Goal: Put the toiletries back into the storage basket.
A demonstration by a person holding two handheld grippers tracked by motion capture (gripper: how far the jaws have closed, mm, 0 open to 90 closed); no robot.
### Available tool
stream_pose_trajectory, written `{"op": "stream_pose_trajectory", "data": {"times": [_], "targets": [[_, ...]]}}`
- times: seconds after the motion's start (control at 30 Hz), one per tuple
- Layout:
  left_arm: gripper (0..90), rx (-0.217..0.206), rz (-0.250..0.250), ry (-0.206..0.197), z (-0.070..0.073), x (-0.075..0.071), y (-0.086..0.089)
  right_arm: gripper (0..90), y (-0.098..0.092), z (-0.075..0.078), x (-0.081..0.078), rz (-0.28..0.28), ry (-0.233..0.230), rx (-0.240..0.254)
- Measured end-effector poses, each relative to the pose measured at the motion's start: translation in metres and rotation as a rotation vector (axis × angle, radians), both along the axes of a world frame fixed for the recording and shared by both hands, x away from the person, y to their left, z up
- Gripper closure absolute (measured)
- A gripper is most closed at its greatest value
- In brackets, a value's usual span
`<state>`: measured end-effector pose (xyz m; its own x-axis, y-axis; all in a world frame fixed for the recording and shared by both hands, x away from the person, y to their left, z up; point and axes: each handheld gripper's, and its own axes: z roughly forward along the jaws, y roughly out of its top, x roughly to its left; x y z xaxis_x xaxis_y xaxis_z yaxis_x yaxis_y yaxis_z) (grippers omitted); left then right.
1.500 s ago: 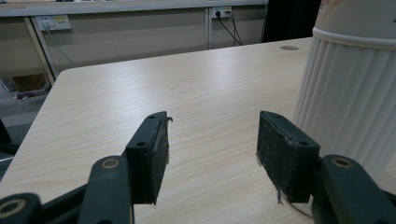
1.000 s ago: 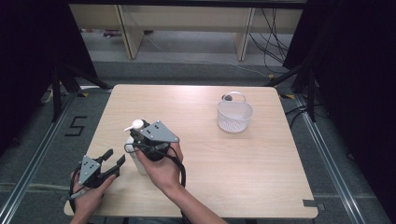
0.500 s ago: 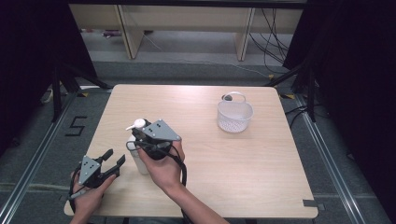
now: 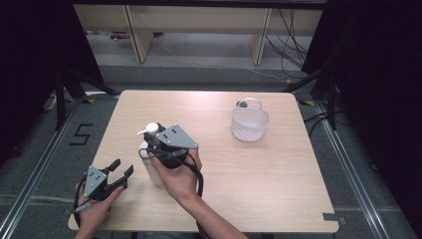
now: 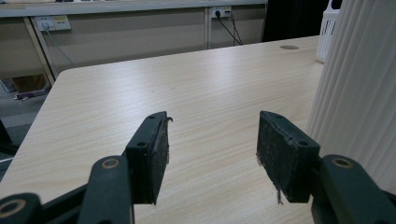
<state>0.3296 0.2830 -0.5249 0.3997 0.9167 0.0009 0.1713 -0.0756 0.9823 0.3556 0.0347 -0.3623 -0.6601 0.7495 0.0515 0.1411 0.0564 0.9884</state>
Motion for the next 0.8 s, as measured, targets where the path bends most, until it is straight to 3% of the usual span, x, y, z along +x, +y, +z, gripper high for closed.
{"op": "stream_pose_trajectory", "data": {"times": [0.07, 0.1, 0.17, 0.2, 0.23, 0.3, 0.33, 0.37, 0.4, 0.47, 0.5, 0.53, 0.7, 0.73, 0.8], "targets": [[43.2, 0.001, 0.0, 0.0, 0.0, 0.0, 0.0, 60.3, -0.002, 0.001, 0.0, -0.004, -0.009, -0.001], [43.2, 0.001, -0.001, 0.0, 0.0, 0.0, 0.0, 60.3, -0.002, 0.002, -0.001, 0.0, 0.014, 0.005], [43.2, 0.0, 0.0, 0.0, 0.0, 0.0, 0.0, 60.3, -0.004, 0.003, -0.001, -0.01, -0.004, -0.008], [43.2, 0.0, 0.0, 0.0, 0.0, 0.0, 0.0, 60.3, -0.004, 0.004, -0.003, -0.01, 0.025, 0.0], [43.2, 0.0, 0.0, 0.0, 0.0, 0.0, 0.0, 60.3, -0.004, 0.004, -0.003, -0.01, 0.025, 0.0], [43.2, 0.001, 0.0, 0.0, 0.0, 0.0, 0.0, 60.3, -0.007, 0.005, -0.001, -0.007, -0.01, -0.007], [43.2, 0.001, -0.001, -0.001, 0.0, 0.0, 0.0, 60.3, -0.008, 0.006, -0.003, -0.013, 0.022, 0.003], [43.2, 0.001, -0.001, -0.001, 0.0, 0.0, 0.0, 60.3, -0.008, 0.006, -0.003, -0.013, 0.022, 0.003], [43.2, 0.001, -0.001, -0.001, 0.0, 0.0, 0.0, 60.3, -0.011, 0.007, -0.001, -0.01, -0.009, -0.004], [43.2, 0.002, -0.001, -0.001, 0.0, 0.0, 0.0, 60.3, -0.013, 0.009, -0.002, -0.015, 0.0, -0.004], [43.1, 0.002, -0.001, -0.001, 0.0, 0.0, 0.0, 60.3, -0.015, 0.01, 0.0, -0.017, -0.035, -0.008], [43.1, 0.001, 0.0, -0.001, 0.0, 0.0, -0.001, 60.3, -0.015, 0.011, -0.002, -0.017, -0.007, -0.002], [43.2, 0.002, 0.0, 0.0, 0.0, 0.0, -0.001, 60.3, -0.023, 0.015, -0.001, -0.033, -0.038, -0.011], [43.2, 0.004, 0.002, 0.002, 0.0, 0.0, 0.0, 60.3, -0.024, 0.016, -0.002, -0.033, -0.003, 0.004], [43.2, 0.004, 0.002, 0.002, 0.0, 0.0, -0.001, 60.3, -0.026, 0.017, -0.001, -0.039, -0.031, 0.008]]}}
